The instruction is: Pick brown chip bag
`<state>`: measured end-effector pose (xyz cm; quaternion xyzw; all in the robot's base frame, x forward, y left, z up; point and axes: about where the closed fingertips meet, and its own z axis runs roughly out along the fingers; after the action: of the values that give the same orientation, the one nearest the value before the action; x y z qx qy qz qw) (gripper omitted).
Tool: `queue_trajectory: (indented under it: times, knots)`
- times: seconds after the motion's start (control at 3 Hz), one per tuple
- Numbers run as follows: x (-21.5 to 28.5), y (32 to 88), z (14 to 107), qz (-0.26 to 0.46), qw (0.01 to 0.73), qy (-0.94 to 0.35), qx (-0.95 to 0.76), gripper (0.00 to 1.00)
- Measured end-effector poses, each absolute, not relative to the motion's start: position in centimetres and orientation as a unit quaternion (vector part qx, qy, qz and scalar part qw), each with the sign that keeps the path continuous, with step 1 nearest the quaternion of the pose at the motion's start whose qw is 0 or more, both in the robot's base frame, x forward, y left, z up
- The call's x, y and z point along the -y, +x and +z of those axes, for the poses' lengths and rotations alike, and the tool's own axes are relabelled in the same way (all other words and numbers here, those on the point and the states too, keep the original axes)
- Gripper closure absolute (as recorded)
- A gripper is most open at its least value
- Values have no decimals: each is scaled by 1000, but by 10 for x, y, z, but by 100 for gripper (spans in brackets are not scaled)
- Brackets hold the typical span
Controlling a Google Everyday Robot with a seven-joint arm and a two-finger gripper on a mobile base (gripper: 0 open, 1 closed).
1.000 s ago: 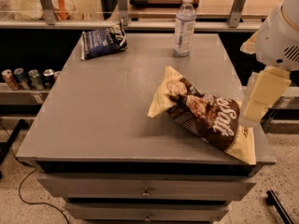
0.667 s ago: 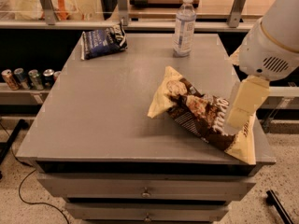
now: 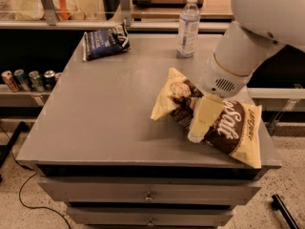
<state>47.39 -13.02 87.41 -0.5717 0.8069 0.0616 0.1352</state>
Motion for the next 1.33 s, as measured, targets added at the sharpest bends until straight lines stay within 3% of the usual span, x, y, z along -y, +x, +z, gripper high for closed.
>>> queue_trajectory:
  times: [0.33, 1.33]
  knots:
    - [118, 489, 856, 67, 131, -569, -809, 18]
    - [130, 509, 893, 33, 151, -568, -808, 88]
